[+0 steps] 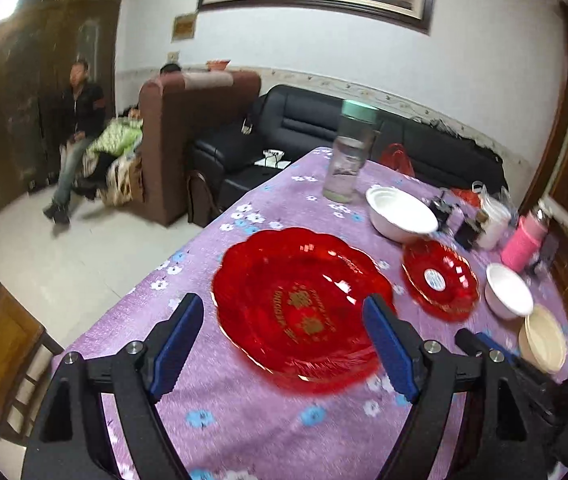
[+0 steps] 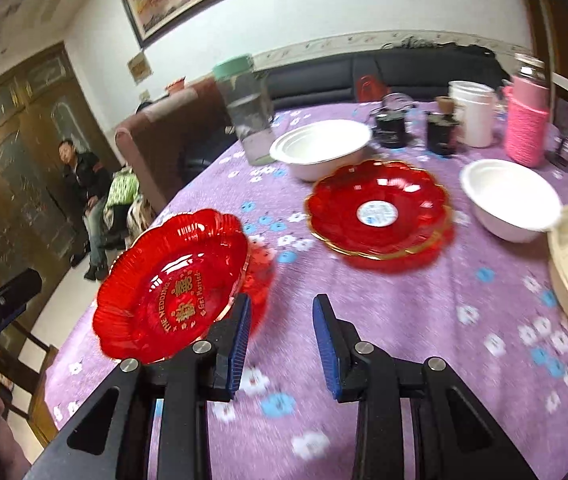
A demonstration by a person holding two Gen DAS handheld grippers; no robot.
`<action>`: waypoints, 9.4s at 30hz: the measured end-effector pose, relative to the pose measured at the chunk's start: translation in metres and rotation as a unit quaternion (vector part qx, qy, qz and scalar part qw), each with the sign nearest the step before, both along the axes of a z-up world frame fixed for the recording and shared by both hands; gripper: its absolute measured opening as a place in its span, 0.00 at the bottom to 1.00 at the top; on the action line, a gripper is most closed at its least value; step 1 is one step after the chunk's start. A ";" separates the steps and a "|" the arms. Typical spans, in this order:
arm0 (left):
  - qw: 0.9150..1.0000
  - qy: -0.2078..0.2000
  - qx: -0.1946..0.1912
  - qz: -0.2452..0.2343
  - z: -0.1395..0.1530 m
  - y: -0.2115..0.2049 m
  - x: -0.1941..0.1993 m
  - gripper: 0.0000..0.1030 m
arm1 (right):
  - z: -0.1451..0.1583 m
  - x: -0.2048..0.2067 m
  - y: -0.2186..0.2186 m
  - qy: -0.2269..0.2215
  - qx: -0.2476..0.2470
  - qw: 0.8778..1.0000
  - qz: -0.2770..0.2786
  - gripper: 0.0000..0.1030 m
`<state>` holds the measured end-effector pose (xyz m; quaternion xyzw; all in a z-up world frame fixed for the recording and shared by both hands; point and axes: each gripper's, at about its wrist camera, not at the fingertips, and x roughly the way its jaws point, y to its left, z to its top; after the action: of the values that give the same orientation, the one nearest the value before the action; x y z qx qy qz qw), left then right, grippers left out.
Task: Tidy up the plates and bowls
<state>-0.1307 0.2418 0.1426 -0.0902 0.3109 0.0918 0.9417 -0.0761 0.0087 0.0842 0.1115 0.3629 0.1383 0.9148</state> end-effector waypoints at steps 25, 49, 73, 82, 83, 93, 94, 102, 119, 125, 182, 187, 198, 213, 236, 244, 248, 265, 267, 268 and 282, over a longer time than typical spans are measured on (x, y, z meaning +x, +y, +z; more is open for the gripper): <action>0.991 -0.013 0.132 -0.026 0.019 -0.083 -0.036 0.79 | 0.027 -0.048 -0.078 -0.039 0.034 0.997 -0.063 0.40; 0.989 0.086 -0.043 -0.116 0.009 -0.051 0.101 0.79 | -0.019 0.032 -0.126 0.052 0.084 0.991 -0.090 0.40; 0.957 0.239 -0.086 -0.138 -0.109 -0.116 0.291 0.78 | -0.072 0.141 -0.108 0.098 0.114 0.981 -0.120 0.41; 0.957 0.249 -0.036 -0.143 -0.117 -0.131 0.301 0.74 | -0.074 0.150 -0.107 0.072 0.117 0.985 -0.103 0.41; 0.957 0.250 -0.038 -0.143 -0.117 -0.129 0.300 0.71 | -0.074 0.150 -0.107 0.071 0.120 0.985 -0.101 0.41; 0.961 0.232 -0.051 -0.143 -0.094 -0.121 0.300 0.67 | -0.076 0.152 -0.110 0.073 0.132 0.984 -0.099 0.35; 0.958 0.241 -0.055 -0.147 -0.099 -0.124 0.302 0.62 | -0.076 0.152 -0.111 0.073 0.134 0.983 -0.099 0.35; 0.949 0.267 -0.070 -0.153 -0.122 -0.135 0.312 0.30 | -0.073 0.152 -0.112 0.061 0.130 0.985 -0.098 0.34; 0.974 0.186 -0.026 -0.130 -0.071 -0.109 0.241 0.21 | -0.041 0.135 -0.102 0.023 0.127 0.990 -0.065 0.14; 0.981 0.161 -0.035 -0.102 -0.047 -0.076 0.200 0.21 | -0.015 0.113 -0.073 -0.007 0.124 0.992 -0.020 0.14; 0.992 0.059 -0.110 -0.020 -0.012 0.055 0.055 0.66 | 0.000 0.067 0.110 -0.046 -0.115 0.988 0.089 0.67; 0.994 0.046 -0.100 -0.024 -0.002 0.045 0.039 0.69 | 0.012 0.059 0.064 -0.036 -0.077 0.995 0.061 0.68; 0.990 0.040 -0.096 -0.100 0.000 -0.015 0.017 0.71 | 0.004 0.003 -0.128 -0.006 -0.041 0.995 -0.092 0.67; 0.977 0.084 -0.070 -0.181 -0.020 -0.092 0.014 0.71 | 0.015 0.010 -0.277 0.009 0.010 0.974 -0.227 0.67; 0.961 0.140 -0.023 -0.236 -0.052 -0.145 0.036 0.71 | -0.044 0.207 -0.221 0.206 -0.116 0.968 -0.086 0.32; 0.964 0.144 -0.041 -0.221 -0.056 -0.137 0.055 0.71 | -0.046 0.177 -0.184 0.216 -0.116 0.969 -0.005 0.15; 0.962 0.141 -0.055 -0.225 -0.057 -0.145 0.072 0.71 | -0.044 0.155 -0.162 0.226 -0.110 0.967 0.043 0.15; 0.940 0.233 -0.101 -0.227 -0.118 -0.207 0.176 0.12 | -0.045 0.093 -0.170 0.218 -0.023 0.974 0.063 0.15; 0.943 0.223 -0.100 -0.225 -0.112 -0.208 0.172 0.10 | -0.044 0.094 -0.171 0.211 -0.022 0.976 0.055 0.15; 0.945 0.217 -0.096 -0.225 -0.109 -0.208 0.169 0.10 | -0.042 0.093 -0.171 0.204 -0.018 0.977 0.053 0.15; 0.979 0.145 -0.065 -0.129 -0.037 -0.075 0.111 0.11 | 0.012 0.091 -0.034 0.132 0.004 0.983 0.129 0.15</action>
<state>-0.0194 0.1667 0.1060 -0.0964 0.4587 -0.0385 0.8825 0.0149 -0.0256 0.0960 0.0842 0.4910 0.2406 0.8331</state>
